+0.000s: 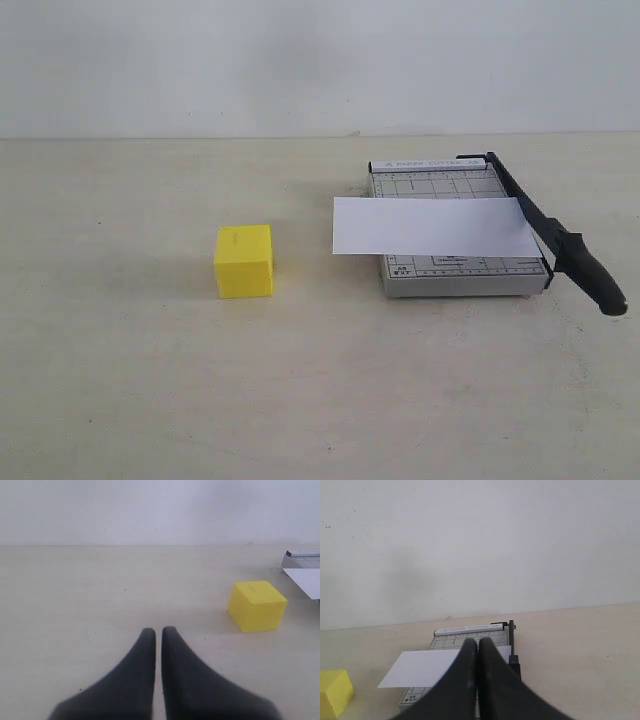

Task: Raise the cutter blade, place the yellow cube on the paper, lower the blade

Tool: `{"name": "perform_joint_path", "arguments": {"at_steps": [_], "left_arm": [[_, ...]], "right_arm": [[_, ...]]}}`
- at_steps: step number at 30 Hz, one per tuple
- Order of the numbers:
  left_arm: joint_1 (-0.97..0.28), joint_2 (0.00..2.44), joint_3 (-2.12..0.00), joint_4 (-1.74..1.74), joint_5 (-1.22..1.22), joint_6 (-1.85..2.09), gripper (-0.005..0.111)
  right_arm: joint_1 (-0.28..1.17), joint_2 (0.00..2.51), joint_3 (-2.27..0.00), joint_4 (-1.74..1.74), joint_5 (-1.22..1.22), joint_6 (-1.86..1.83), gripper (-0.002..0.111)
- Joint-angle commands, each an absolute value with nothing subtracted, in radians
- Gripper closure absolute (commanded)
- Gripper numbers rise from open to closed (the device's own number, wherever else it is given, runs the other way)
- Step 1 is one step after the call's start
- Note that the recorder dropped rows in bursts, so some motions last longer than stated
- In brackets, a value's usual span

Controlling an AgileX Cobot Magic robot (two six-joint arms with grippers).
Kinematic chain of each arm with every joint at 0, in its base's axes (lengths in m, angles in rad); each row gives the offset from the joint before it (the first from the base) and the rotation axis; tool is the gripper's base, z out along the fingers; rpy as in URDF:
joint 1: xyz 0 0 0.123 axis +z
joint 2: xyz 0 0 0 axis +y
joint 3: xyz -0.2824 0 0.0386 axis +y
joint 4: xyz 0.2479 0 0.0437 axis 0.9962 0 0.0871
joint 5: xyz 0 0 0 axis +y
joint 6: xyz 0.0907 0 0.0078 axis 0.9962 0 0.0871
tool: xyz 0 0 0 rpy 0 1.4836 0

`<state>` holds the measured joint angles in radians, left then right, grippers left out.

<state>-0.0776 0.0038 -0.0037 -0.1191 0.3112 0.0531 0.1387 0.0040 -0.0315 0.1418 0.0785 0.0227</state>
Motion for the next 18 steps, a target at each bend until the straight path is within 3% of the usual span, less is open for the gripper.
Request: {"name": "perform_joint_path", "arguments": {"at_steps": [1, 18], "left_arm": [[-0.074, 0.0, 0.0, -0.115, 0.299, 0.052, 0.102], [-0.074, 0.0, 0.0, -0.115, 0.299, 0.052, 0.102]], "right_arm": [[0.138, 0.0, -0.029, 0.144, 0.066, 0.022, 0.108], [0.138, 0.0, -0.029, 0.183, -0.097, 0.233, 0.108]]}}
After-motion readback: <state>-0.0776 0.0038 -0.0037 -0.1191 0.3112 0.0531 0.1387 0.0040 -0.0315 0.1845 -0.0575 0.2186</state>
